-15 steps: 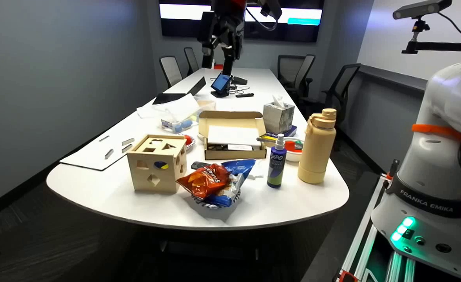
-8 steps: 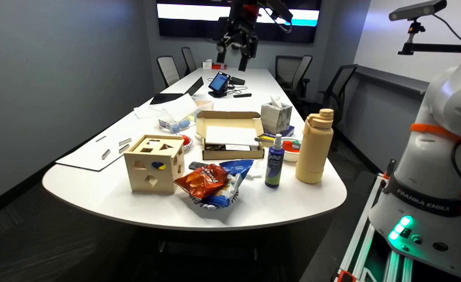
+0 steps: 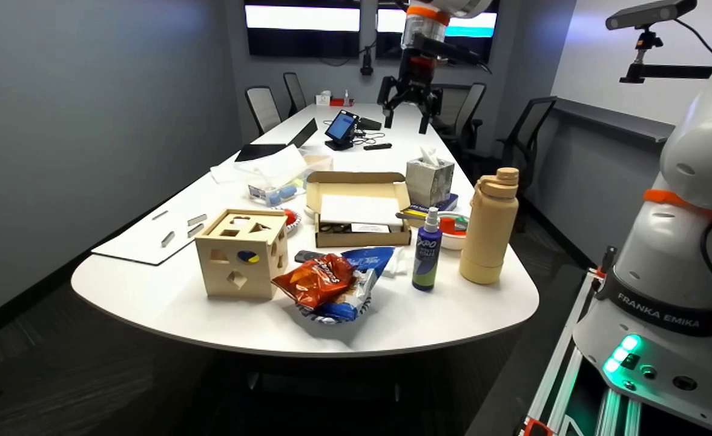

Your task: Put one orange block in the wooden toy box.

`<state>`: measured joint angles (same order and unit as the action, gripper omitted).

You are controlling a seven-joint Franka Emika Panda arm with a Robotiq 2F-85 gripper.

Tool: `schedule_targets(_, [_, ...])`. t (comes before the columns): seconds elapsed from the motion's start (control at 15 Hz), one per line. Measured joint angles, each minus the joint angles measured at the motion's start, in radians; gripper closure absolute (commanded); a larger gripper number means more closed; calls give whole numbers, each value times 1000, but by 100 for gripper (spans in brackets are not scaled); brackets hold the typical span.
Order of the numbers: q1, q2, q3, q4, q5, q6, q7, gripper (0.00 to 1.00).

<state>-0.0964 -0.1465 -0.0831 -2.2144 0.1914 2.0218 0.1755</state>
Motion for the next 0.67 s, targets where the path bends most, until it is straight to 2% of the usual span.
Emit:
schedule_targets(0.33, [-10,162,-4,-20,-65,47,145,0])
schedule_targets(0.67, [-13,280,-32,-25,-67,96,228,0])
